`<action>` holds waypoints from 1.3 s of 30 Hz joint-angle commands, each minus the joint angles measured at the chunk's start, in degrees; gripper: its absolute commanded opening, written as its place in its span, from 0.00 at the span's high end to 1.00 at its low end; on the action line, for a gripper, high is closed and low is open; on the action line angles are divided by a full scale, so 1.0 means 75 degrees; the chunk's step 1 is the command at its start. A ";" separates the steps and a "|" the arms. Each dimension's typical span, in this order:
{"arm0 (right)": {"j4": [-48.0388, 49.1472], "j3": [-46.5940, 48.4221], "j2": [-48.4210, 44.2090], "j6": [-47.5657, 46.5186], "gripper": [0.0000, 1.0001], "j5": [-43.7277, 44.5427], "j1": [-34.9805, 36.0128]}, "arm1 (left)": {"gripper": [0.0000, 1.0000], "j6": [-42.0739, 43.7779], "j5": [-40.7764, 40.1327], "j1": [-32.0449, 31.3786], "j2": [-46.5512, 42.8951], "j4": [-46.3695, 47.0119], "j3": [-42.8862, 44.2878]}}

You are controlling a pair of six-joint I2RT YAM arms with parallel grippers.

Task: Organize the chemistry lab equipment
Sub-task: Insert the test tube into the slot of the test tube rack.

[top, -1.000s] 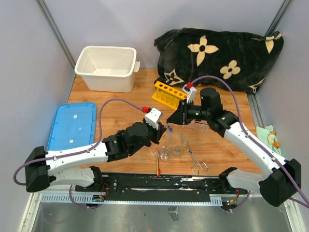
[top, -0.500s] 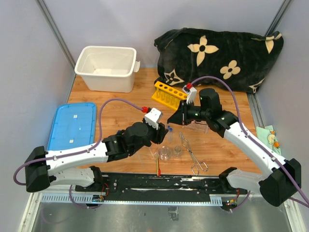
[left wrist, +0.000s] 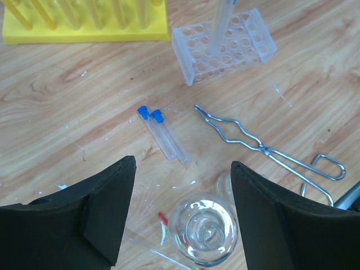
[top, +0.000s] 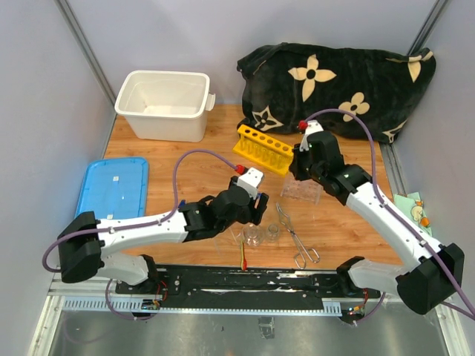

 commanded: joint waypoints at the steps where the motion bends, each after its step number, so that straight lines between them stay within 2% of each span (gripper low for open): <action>1: 0.0104 -0.0061 -0.0227 -0.0752 0.99 0.2851 -0.0358 | 0.27 -0.0347 -0.0284 -0.0032 0.0642 -0.0290 0.0483; 5: 0.0577 -0.0571 -0.0296 -0.0798 0.99 0.3747 -0.0894 | 0.27 -0.0537 -0.0308 -0.0022 0.1302 -0.0343 0.0744; 11: 0.0964 -0.1310 -0.0388 -0.0443 0.99 0.3278 -0.1689 | 0.28 -0.0720 -0.0050 0.0181 0.1909 -0.0385 0.0890; 25: 0.1796 -0.1891 -0.0117 -0.0266 0.99 0.2639 -0.1829 | 0.29 -0.0856 0.0370 0.0356 0.2205 -0.0290 0.0841; 39: 0.2334 -0.1941 0.0288 -0.0134 0.99 0.2100 -0.1941 | 0.30 -0.0855 0.0344 0.0347 0.2211 -0.0324 0.0798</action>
